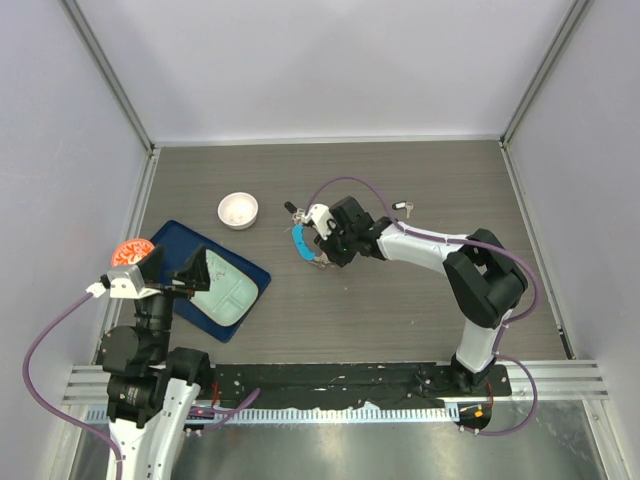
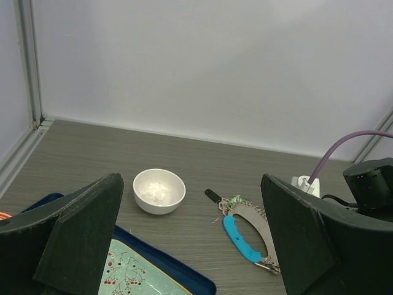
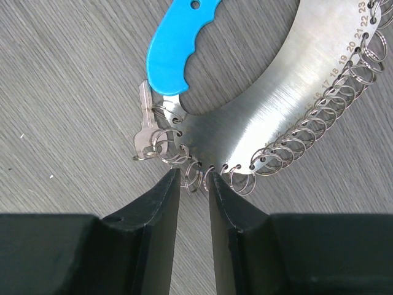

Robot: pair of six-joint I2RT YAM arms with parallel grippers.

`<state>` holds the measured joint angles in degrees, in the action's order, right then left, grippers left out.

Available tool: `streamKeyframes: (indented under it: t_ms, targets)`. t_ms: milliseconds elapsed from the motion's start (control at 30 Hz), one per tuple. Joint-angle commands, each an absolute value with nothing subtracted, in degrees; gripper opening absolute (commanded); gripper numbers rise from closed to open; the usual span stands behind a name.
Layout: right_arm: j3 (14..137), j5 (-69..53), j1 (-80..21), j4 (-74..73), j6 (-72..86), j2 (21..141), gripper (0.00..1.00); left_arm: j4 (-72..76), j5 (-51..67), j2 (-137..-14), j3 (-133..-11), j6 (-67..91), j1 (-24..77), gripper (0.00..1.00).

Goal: Put the keys on the keyring

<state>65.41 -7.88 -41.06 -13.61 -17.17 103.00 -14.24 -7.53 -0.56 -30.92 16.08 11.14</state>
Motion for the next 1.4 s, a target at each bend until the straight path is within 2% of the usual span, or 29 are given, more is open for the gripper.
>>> streamKeyframes:
  t_ms: [0,367,767,933,1367]
  targets:
    - [67.9,-6.9,-41.6,-14.0,-16.3,101.4,0.31,-13.2,-7.7,2.5,-31.7,15.3,11.3,1.0]
    - [68.2,-6.1,-41.9,-14.3,-16.9,104.2,0.25,-13.3,-7.6,2.5,-31.7,15.2,11.2,1.0]
    - [68.8,-5.4,-42.5,-14.9,-17.1,105.6,0.25,-13.3,-7.6,2.5,-31.6,15.1,11.2,1.0]
    - [69.3,-5.4,-43.0,-15.2,-16.6,104.9,0.29,-13.3,-7.6,2.5,-31.7,15.1,11.2,1.0]
    - [68.5,-1.4,-43.9,-15.7,-17.7,105.9,0.27,-13.3,-7.5,2.5,-31.6,15.0,11.3,1.0]
